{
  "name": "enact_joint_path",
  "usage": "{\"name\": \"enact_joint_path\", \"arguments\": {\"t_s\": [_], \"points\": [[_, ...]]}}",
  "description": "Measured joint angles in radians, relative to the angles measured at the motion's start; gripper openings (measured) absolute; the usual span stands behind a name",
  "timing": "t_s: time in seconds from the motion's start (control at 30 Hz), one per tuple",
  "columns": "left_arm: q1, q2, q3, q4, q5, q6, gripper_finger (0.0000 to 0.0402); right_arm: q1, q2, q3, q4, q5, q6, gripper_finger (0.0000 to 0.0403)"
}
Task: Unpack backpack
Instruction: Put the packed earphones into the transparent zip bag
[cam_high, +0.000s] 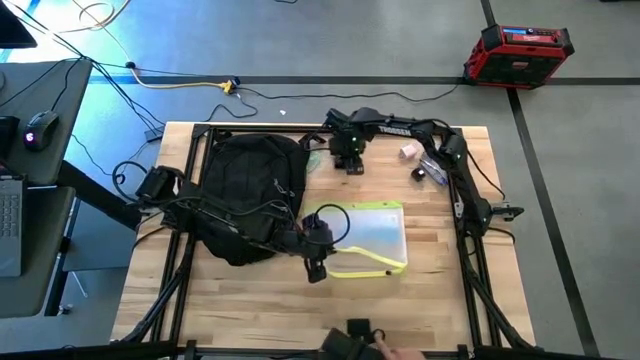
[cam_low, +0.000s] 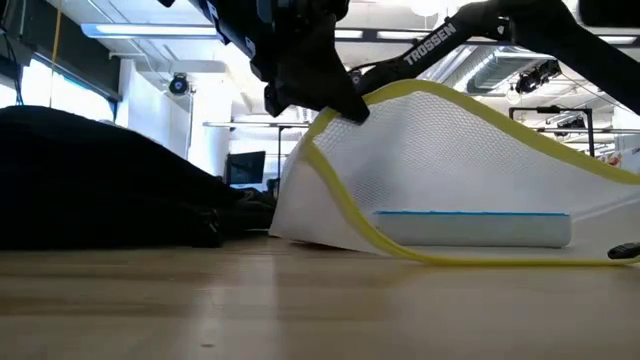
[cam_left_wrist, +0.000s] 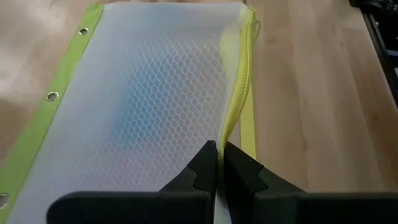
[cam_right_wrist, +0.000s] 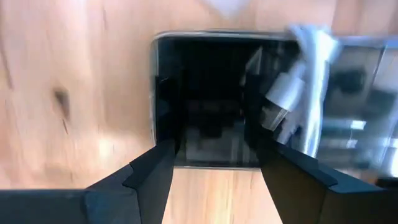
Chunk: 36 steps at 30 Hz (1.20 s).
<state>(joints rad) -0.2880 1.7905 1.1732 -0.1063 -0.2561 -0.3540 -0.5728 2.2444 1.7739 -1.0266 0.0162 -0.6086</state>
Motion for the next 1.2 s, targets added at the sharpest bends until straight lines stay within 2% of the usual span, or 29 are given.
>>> {"name": "enact_joint_path", "arguments": {"t_s": [0.07,0.13,0.23,0.3,0.47,0.67,0.9,1.0,1.13,1.2], "points": [[0.001,0.0,0.0,-0.001,-0.009,0.0,0.0,-0.022,-0.013,-0.003,-0.046,0.0,0.016,0.0217],[0.001,0.0,0.0,-0.001,-0.012,0.005,0.0,-0.046,-0.028,-0.004,-0.025,-0.069,0.029,0.0217],[-0.002,0.0,0.0,-0.01,0.008,0.009,0.0,-0.054,-0.045,-0.004,0.081,-0.197,0.034,0.0217],[-0.002,-0.004,0.0,-0.03,0.03,0.008,0.0,-0.04,-0.045,-0.003,0.169,-0.236,0.034,0.0217],[-0.002,-0.028,0.0,-0.103,0.067,-0.008,0.0,0.008,-0.014,-0.003,0.302,-0.253,-0.04,0.0217],[0.005,-0.064,0.0,-0.136,0.065,-0.009,0.0,0.041,0.033,-0.003,0.341,-0.252,-0.121,0.0217],[0.017,-0.069,0.0,-0.134,0.063,-0.009,0.0,0.043,0.077,0.001,0.407,-0.206,-0.094,0.0215],[0.022,-0.069,0.0,-0.134,0.061,-0.009,0.0,0.042,0.077,0.001,0.409,-0.19,-0.069,0.0191],[0.028,-0.069,0.0,-0.135,0.06,-0.009,0.0,0.043,0.077,0.001,0.386,-0.154,-0.061,0.0113],[0.029,-0.069,0.0,-0.134,0.058,-0.009,0.0,0.043,0.077,0.001,0.378,-0.144,-0.025,0.0088]]}}
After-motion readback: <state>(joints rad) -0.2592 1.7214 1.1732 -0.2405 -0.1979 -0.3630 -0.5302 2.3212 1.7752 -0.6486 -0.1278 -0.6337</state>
